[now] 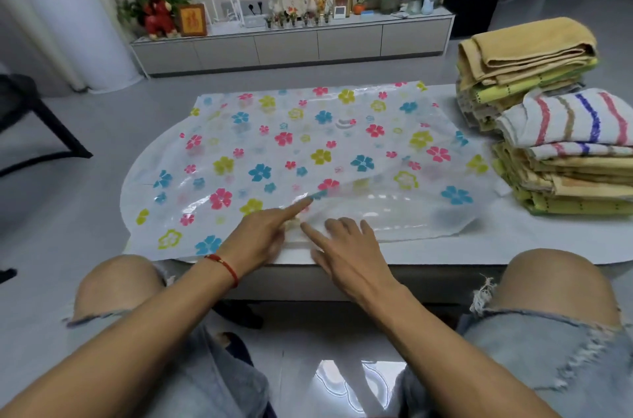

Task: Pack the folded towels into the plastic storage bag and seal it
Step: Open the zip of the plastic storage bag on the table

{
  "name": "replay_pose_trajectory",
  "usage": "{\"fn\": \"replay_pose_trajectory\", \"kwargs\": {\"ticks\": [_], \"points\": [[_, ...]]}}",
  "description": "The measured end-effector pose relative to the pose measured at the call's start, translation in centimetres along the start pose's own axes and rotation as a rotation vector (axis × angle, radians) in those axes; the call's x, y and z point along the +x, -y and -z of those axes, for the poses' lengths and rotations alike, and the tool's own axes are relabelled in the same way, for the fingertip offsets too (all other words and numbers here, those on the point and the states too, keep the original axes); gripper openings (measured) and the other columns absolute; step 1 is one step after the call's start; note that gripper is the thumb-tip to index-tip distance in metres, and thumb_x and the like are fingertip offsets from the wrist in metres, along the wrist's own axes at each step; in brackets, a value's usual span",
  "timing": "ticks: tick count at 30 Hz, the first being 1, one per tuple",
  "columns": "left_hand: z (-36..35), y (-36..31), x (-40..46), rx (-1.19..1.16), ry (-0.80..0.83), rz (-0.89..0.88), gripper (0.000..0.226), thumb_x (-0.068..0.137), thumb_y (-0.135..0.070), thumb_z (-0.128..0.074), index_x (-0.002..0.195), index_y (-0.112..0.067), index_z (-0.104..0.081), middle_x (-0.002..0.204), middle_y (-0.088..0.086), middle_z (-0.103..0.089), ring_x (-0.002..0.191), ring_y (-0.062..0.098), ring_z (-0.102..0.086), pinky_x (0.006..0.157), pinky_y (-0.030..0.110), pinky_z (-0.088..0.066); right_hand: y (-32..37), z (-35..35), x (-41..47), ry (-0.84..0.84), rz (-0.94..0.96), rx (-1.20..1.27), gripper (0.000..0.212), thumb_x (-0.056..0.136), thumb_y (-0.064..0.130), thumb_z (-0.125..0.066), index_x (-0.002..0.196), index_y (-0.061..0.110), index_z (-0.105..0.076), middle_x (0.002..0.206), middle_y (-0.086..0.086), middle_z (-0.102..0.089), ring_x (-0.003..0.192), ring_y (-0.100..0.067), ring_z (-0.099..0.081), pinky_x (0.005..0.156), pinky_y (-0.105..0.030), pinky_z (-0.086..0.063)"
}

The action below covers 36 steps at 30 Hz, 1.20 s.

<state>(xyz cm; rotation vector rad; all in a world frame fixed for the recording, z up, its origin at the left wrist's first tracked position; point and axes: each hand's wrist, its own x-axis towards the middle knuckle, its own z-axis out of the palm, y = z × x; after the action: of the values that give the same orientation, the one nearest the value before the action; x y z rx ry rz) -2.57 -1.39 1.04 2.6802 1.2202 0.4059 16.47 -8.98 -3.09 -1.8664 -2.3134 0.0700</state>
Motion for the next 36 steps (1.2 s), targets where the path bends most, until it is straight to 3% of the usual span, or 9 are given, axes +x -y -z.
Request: {"fn": "replay_pose_trajectory", "kwargs": {"ticks": [5, 9, 13, 18, 21, 25, 29, 32, 36], "points": [[3.6, 1.1, 2.6, -0.1, -0.183, 0.056, 0.053, 0.086, 0.01, -0.056, 0.121, -0.028, -0.068, 0.109, 0.01, -0.073, 0.086, 0.02, -0.069, 0.084, 0.036, -0.057, 0.0, -0.6, -1.0, 0.05, 0.01, -0.058, 0.052, 0.108, 0.055, -0.023, 0.158, 0.041, -0.026, 0.159, -0.013, -0.034, 0.146, -0.038, -0.029, 0.119, -0.062, -0.021], [6.4, 2.0, 4.0, -0.292, -0.294, 0.218, 0.029, 0.081, 0.006, -0.067, 0.089, -0.019, -0.079, 0.094, 0.005, -0.077, 0.071, 0.006, -0.069, 0.076, 0.025, -0.059, 0.7, 0.2, -1.2, 0.066, -0.074, -0.026, 0.046, 0.107, 0.049, -0.035, 0.15, 0.033, -0.04, 0.154, -0.012, -0.038, 0.143, -0.036, -0.032, 0.117, -0.063, -0.022], [6.0, 1.2, 3.3, -0.314, -0.152, 0.187, 0.028, 0.088, -0.01, -0.064, 0.11, -0.022, -0.075, 0.103, -0.001, -0.076, 0.076, -0.001, -0.069, 0.085, 0.023, -0.054, 3.8, 1.3, 1.1, 0.035, -0.113, 0.074, 0.053, 0.105, 0.043, -0.045, 0.152, 0.021, -0.034, 0.148, -0.007, -0.048, 0.141, -0.033, -0.039, 0.12, -0.062, -0.019], [4.9, 1.3, 1.1, -0.191, 0.025, 0.111, 0.058, 0.087, -0.028, -0.069, 0.142, -0.034, -0.049, 0.128, -0.003, -0.06, 0.103, 0.015, -0.057, 0.089, 0.033, -0.052, 5.8, 0.9, 3.3, -0.034, -0.057, 0.12, 0.053, 0.099, 0.009, -0.051, 0.148, 0.027, -0.042, 0.136, -0.003, -0.064, 0.126, -0.032, -0.056, 0.115, -0.051, -0.031], [3.6, 1.8, -0.2, 0.036, 0.02, 0.084, 0.044, 0.096, -0.025, -0.053, 0.137, -0.041, -0.053, 0.119, 0.002, -0.069, 0.102, 0.023, -0.062, 0.081, 0.034, -0.047, 5.0, 0.4, 3.4, -0.091, -0.048, 0.116, 0.053, 0.096, 0.004, -0.048, 0.145, 0.025, -0.048, 0.138, -0.003, -0.062, 0.127, -0.034, -0.055, 0.111, -0.05, -0.032], [4.2, 2.7, 1.1, 0.036, -0.132, 0.168, 0.04, 0.091, -0.007, -0.054, 0.12, -0.03, -0.071, 0.106, 0.006, -0.076, 0.098, 0.028, -0.069, 0.083, 0.038, -0.054, 4.3, -0.6, 1.6, -0.053, -0.047, 0.134, 0.055, 0.099, 0.001, -0.044, 0.148, 0.025, -0.046, 0.159, -0.004, -0.043, 0.148, -0.034, -0.033, 0.12, -0.058, -0.02], [6.2, 4.0, 3.5, -0.083, -0.277, 0.252, 0.039, 0.093, 0.001, -0.051, 0.115, -0.021, -0.074, 0.1, 0.01, -0.076, 0.083, 0.024, -0.071, 0.081, 0.038, -0.057, 4.2, -1.6, -1.3, -0.091, -0.147, 0.174, 0.045, 0.096, 0.009, -0.054, 0.137, 0.026, -0.061, 0.151, -0.002, -0.053, 0.148, -0.029, -0.038, 0.123, -0.058, -0.019], [6.7, 3.9, 3.2, -0.269, -0.234, 0.255, 0.033, 0.096, -0.005, -0.054, 0.116, -0.023, -0.073, 0.102, 0.003, -0.075, 0.073, 0.012, -0.068, 0.076, 0.036, -0.059, 5.4, -0.9, -0.6, -0.161, -0.224, 0.193, 0.027, 0.099, 0.025, -0.054, 0.121, 0.024, -0.07, 0.131, -0.001, -0.065, 0.136, -0.03, -0.052, 0.118, -0.056, -0.031], [5.9, 2.9, -0.4, -0.207, -0.045, 0.04, 0.047, 0.093, -0.026, -0.06, 0.138, -0.038, -0.052, 0.127, -0.007, -0.063, 0.094, 0.006, -0.061, 0.087, 0.032, -0.052, 7.6, 0.6, 3.5, -0.122, -0.089, 0.262, 0.035, 0.105, 0.021, -0.046, 0.136, 0.031, -0.058, 0.122, 0.001, -0.07, 0.124, -0.027, -0.057, 0.113, -0.047, -0.033]]}}
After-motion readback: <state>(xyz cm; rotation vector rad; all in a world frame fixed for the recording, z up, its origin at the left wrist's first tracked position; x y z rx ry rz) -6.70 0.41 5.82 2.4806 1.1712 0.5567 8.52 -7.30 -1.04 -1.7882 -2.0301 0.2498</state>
